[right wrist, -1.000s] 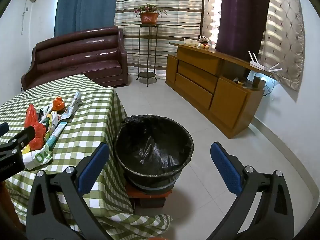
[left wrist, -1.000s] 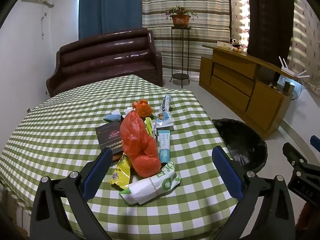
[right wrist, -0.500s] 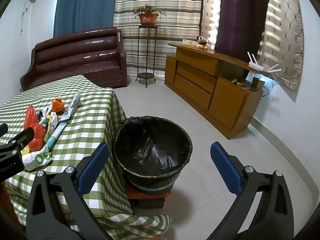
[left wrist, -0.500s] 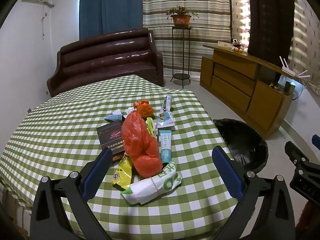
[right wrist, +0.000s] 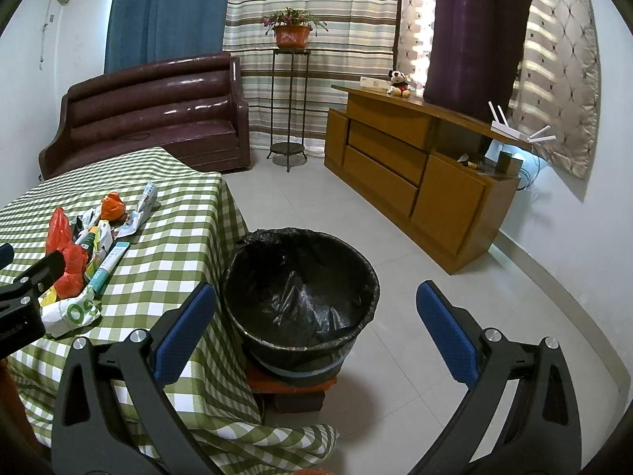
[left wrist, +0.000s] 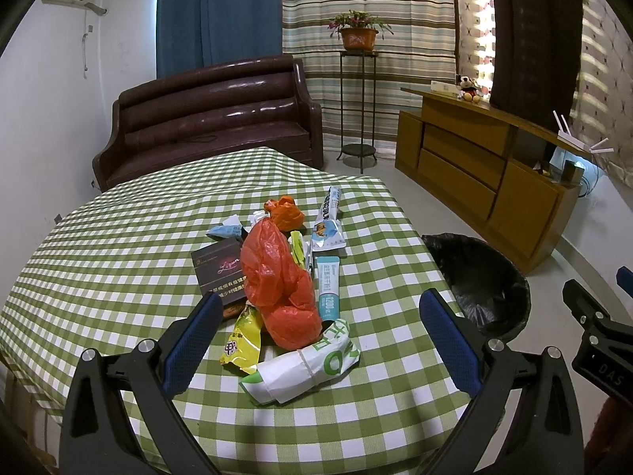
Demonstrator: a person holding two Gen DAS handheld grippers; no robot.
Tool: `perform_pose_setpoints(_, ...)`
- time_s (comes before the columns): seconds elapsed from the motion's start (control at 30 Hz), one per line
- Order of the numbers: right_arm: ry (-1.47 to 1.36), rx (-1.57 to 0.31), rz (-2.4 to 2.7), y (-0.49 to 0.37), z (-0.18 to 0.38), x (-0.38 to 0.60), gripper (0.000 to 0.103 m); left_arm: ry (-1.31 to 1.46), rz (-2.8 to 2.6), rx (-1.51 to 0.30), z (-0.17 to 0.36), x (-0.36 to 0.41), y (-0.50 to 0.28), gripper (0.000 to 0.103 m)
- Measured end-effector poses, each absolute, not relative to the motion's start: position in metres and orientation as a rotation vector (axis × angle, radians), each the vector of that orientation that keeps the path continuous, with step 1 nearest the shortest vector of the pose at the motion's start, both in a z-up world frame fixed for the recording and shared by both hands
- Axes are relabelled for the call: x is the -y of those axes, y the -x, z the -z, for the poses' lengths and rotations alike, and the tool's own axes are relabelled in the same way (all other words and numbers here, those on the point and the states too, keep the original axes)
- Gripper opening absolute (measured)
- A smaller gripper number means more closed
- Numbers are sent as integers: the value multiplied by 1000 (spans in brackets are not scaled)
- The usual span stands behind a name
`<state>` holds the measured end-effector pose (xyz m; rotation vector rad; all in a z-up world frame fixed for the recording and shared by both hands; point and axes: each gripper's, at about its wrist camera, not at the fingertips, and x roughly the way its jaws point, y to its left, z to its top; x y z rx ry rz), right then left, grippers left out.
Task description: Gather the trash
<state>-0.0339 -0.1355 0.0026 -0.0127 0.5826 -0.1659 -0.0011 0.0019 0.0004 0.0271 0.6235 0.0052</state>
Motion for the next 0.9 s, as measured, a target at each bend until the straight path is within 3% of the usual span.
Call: perform_pose_setpoints(0.9,13,-585,167,34,-4,138,99,-28,-6,-625,0,-1,0,97)
